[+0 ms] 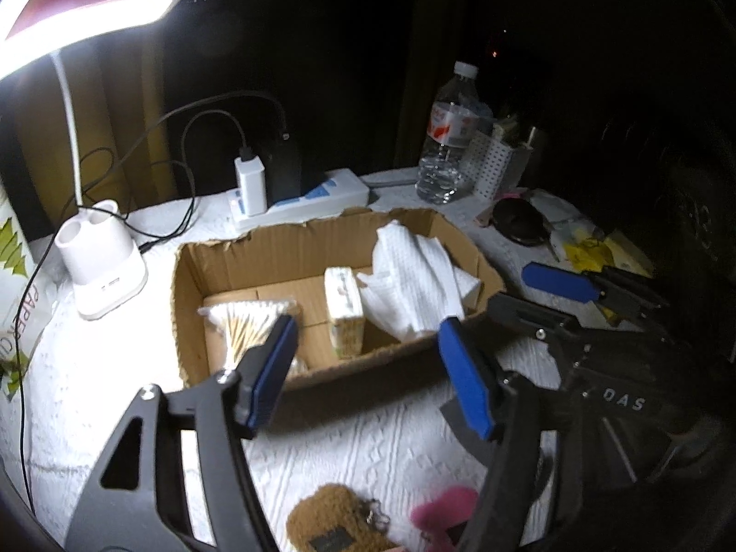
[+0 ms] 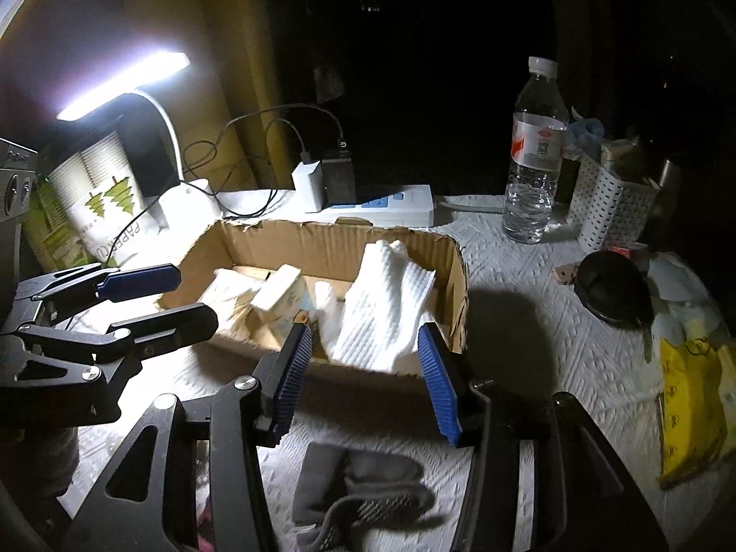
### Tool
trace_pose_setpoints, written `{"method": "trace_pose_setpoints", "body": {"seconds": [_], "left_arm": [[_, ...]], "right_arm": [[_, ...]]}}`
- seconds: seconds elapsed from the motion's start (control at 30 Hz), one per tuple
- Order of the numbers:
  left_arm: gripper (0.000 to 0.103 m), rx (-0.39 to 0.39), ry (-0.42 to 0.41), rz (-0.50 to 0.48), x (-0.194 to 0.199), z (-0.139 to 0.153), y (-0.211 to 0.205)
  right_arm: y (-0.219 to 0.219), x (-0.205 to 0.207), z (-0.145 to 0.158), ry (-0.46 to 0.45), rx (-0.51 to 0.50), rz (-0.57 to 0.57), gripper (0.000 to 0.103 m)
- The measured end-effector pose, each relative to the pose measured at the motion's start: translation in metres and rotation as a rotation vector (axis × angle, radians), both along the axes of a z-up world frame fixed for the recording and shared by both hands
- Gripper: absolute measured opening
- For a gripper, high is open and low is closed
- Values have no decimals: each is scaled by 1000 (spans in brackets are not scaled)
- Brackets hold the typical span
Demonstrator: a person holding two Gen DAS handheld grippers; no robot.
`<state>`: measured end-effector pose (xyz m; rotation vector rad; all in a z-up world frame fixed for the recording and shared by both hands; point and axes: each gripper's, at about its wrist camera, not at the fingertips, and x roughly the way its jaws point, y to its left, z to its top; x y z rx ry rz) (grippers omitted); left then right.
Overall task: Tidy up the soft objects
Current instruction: 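Withdraw both open tools toward the brown pouch and grey fabric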
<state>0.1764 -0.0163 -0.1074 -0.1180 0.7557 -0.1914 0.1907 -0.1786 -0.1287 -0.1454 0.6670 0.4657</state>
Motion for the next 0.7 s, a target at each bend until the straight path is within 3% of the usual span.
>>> {"method": "trace_pose_setpoints", "body": {"seconds": [0.13,0.7], "left_arm": [[74,-14,-3,15,-12,-1,4],[75,-21,26,36,-48,-18,17]], "right_arm": [[-2,-15,0,0,-7,0,52],[1,-49,-20,32,-30,-4,52]]}}
